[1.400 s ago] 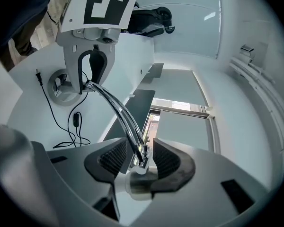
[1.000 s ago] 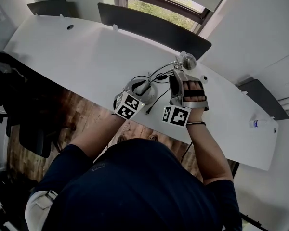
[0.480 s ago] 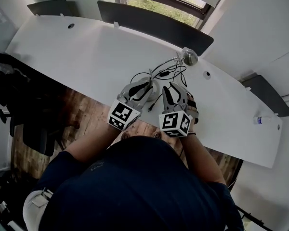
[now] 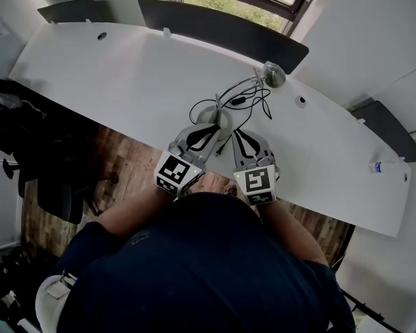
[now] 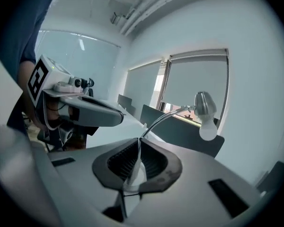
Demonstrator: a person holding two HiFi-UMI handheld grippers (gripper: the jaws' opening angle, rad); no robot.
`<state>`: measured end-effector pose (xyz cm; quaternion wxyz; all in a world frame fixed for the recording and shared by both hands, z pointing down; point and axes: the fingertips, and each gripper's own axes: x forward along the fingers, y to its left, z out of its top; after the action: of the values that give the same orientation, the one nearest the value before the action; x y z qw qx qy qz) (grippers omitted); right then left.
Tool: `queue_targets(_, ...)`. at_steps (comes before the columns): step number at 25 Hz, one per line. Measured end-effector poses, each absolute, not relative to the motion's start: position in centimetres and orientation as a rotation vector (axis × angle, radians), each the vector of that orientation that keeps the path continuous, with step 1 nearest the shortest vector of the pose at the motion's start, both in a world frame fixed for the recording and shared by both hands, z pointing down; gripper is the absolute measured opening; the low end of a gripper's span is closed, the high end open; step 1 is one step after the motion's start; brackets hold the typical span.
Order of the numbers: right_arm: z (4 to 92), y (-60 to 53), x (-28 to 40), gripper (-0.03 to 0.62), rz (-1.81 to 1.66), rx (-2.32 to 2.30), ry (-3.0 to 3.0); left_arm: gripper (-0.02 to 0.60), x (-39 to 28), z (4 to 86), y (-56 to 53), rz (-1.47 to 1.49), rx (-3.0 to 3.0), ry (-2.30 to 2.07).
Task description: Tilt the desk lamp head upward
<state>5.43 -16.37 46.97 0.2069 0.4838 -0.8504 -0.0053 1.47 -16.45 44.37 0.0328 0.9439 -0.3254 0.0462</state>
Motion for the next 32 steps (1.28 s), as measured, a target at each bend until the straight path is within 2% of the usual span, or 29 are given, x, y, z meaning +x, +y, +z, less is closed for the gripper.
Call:
queue_targets(4, 47.9, -15.5, 5.3, 0.025, 0.12, 1.358, -2.451, 0.014, 1.4, 45.0, -15.7, 0.153, 2.902, -0.994)
queue_targets(19, 47.7, -14.0, 4.6, 0.011, 0.244, 1.294, -2.645, 0.008, 2.7, 46.0, -14.5, 0.176, 2.927, -0.944)
queue_targets(32, 47.5, -14.1, 5.2, 0.011, 0.229, 1.298, -2.646, 0.008, 2.9, 46.0, -14.4, 0.182, 2.927, -0.947)
